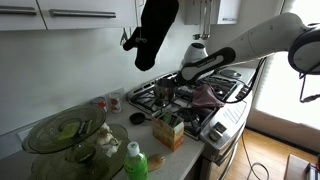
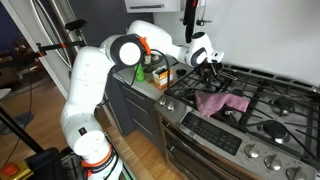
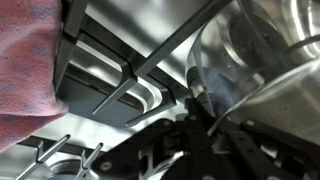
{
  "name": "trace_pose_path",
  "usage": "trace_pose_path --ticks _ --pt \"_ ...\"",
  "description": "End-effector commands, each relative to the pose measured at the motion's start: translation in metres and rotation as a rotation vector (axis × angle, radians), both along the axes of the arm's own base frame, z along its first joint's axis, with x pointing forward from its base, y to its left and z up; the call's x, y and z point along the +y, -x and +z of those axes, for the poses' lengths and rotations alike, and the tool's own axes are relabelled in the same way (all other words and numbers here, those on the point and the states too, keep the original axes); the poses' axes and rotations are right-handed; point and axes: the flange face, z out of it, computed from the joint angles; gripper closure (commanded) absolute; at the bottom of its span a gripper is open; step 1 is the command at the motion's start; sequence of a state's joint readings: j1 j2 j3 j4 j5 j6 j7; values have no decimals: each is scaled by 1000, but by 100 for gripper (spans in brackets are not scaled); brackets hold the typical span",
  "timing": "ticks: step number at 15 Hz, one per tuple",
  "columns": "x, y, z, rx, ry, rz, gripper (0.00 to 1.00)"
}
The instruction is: Move the silver pot to the top right side of the stove, pick up the purple cloth and wipe the silver pot, put the purple cloth back on the job of the stove
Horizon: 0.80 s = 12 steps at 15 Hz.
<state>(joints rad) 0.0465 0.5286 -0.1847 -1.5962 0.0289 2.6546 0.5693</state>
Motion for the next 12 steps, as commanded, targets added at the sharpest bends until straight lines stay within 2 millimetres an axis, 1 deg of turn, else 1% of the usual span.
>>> trace_pose_path --ticks 1,4,8,10,12 --pt "-8 -1 -1 14 12 -61 99" --pt "-17 0 0 -4 19 -112 99" --pt "-45 8 -3 -14 24 -231 99" --pt "-49 10 -2 -24 17 -272 99" --pt "-63 12 -1 -31 21 -323 99"
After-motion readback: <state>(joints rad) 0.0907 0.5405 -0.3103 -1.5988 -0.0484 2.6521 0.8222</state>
